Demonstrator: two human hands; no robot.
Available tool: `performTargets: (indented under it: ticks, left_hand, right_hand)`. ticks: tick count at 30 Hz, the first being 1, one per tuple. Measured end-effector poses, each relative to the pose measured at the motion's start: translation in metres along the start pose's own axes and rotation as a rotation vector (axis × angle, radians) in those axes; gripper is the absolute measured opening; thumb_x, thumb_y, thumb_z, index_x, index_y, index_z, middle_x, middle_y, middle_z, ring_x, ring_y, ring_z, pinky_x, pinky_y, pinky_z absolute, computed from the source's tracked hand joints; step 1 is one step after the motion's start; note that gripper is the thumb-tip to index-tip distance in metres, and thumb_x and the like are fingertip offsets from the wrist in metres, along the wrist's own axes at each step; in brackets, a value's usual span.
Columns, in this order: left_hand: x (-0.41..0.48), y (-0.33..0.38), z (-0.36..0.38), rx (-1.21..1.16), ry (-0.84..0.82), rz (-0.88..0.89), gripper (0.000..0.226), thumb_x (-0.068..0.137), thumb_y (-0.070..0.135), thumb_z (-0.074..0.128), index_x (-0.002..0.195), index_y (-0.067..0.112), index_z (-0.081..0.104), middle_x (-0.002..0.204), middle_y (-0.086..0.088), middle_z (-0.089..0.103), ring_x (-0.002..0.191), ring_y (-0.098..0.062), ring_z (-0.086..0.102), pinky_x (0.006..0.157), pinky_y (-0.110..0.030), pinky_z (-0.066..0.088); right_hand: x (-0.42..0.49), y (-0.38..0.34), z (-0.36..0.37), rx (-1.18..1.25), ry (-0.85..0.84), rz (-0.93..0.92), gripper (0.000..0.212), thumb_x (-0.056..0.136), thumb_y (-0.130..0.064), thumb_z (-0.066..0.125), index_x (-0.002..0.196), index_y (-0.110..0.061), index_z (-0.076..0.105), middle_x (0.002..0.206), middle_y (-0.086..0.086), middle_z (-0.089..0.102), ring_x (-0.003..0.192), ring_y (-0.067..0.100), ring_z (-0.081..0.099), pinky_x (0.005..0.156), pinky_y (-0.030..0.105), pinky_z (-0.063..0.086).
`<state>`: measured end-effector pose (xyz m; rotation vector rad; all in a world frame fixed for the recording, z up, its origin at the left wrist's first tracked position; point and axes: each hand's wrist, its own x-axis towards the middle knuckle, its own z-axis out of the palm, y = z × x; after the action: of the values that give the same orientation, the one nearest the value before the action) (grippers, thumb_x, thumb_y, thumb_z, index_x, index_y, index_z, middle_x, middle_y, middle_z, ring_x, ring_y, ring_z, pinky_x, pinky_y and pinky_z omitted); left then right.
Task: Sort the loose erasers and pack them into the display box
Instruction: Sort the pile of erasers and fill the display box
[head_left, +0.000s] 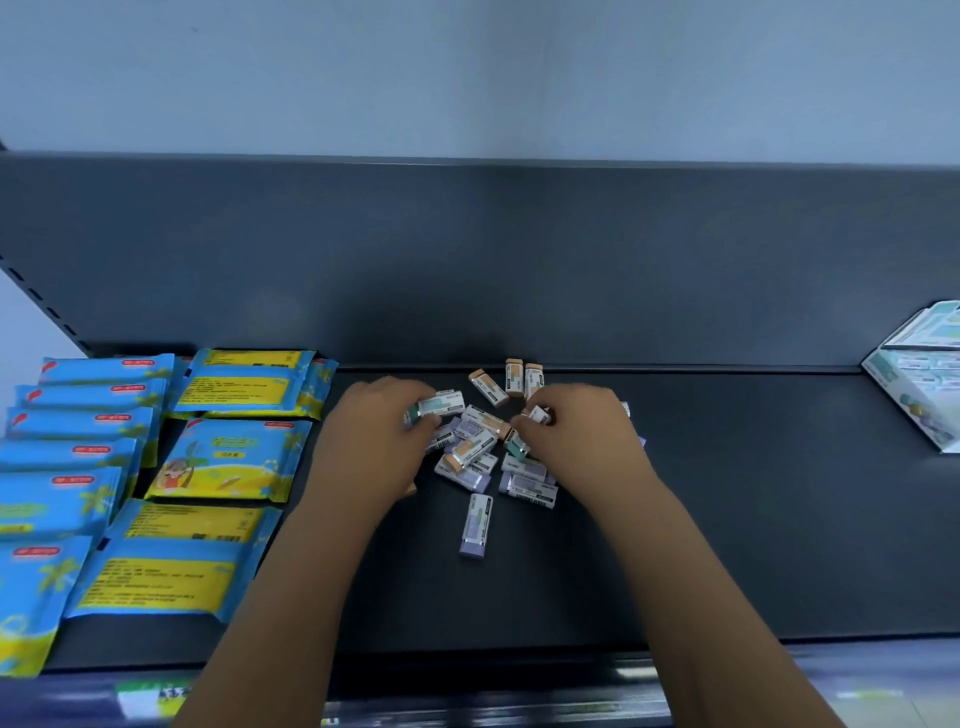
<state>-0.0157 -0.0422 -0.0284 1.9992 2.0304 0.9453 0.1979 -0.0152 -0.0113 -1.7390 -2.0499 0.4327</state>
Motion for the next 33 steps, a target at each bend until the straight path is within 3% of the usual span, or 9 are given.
performTargets:
  ticks: [3,6,13,19,22,29,33]
  left_hand:
    - [-0.005,0.003,0.004,-0.019,-0.075,0.041,0.024,0.084,0.026,0.075,0.108,0.027,0.074,0.107,0.009,0.067,0.104,-0.018,0.054,0.085,-0.037,0.049]
    - [-0.008,0.006,0.007,-0.039,-0.138,0.053,0.021,0.083,0.027,0.078,0.104,0.028,0.075,0.105,0.011,0.066,0.104,-0.015,0.053,0.086,-0.034,0.047]
    - [-0.007,0.011,0.006,-0.054,-0.158,0.03,0.023,0.084,0.029,0.076,0.106,0.03,0.073,0.103,0.013,0.064,0.102,-0.01,0.05,0.082,-0.028,0.043]
    - [-0.001,0.014,0.008,-0.078,-0.206,0.001,0.019,0.079,0.031,0.079,0.096,0.031,0.074,0.092,0.014,0.058,0.09,-0.011,0.056,0.078,-0.034,0.051]
    - [0.002,0.017,0.009,-0.074,-0.223,0.012,0.02,0.078,0.033,0.08,0.097,0.029,0.074,0.093,0.011,0.058,0.088,-0.01,0.058,0.079,-0.036,0.052]
    - [0.009,0.034,0.019,-0.113,-0.225,0.015,0.018,0.072,0.036,0.085,0.078,0.031,0.069,0.086,0.014,0.06,0.08,-0.002,0.057,0.066,-0.026,0.046]
    - [0.014,0.057,0.029,-0.115,-0.186,0.106,0.015,0.075,0.04,0.081,0.081,0.035,0.068,0.084,0.02,0.063,0.087,-0.001,0.054,0.072,-0.029,0.046]
  right_hand:
    - [-0.002,0.009,-0.003,-0.12,0.006,-0.038,0.021,0.086,-0.033,0.065,0.084,-0.015,0.075,0.085,0.001,0.054,0.075,0.018,0.056,0.064,0.031,0.048]
    - [-0.006,0.015,-0.006,-0.15,-0.029,-0.09,0.015,0.085,-0.028,0.062,0.084,-0.026,0.076,0.087,-0.006,0.053,0.079,0.015,0.057,0.062,0.029,0.047]
    - [-0.008,0.022,-0.011,-0.101,-0.202,-0.219,0.032,0.079,-0.022,0.071,0.11,-0.028,0.075,0.107,-0.007,0.062,0.105,0.014,0.058,0.087,0.033,0.051]
    - [-0.011,0.027,-0.006,-0.145,-0.113,-0.233,0.023,0.085,-0.023,0.07,0.107,-0.024,0.073,0.104,-0.005,0.059,0.103,0.016,0.053,0.079,0.027,0.042]
    - [-0.015,0.03,-0.005,-0.125,-0.08,-0.218,0.015,0.085,-0.025,0.069,0.099,-0.02,0.072,0.1,-0.006,0.058,0.1,0.015,0.055,0.079,0.031,0.047]
    - [-0.022,0.047,-0.009,-0.056,0.021,-0.24,0.027,0.085,-0.023,0.072,0.112,-0.022,0.072,0.105,-0.007,0.06,0.101,0.015,0.055,0.083,0.029,0.049]
    - [-0.021,0.069,-0.023,-0.034,0.098,-0.266,0.026,0.083,-0.016,0.074,0.109,-0.017,0.074,0.102,-0.004,0.062,0.099,0.019,0.057,0.085,0.031,0.05]
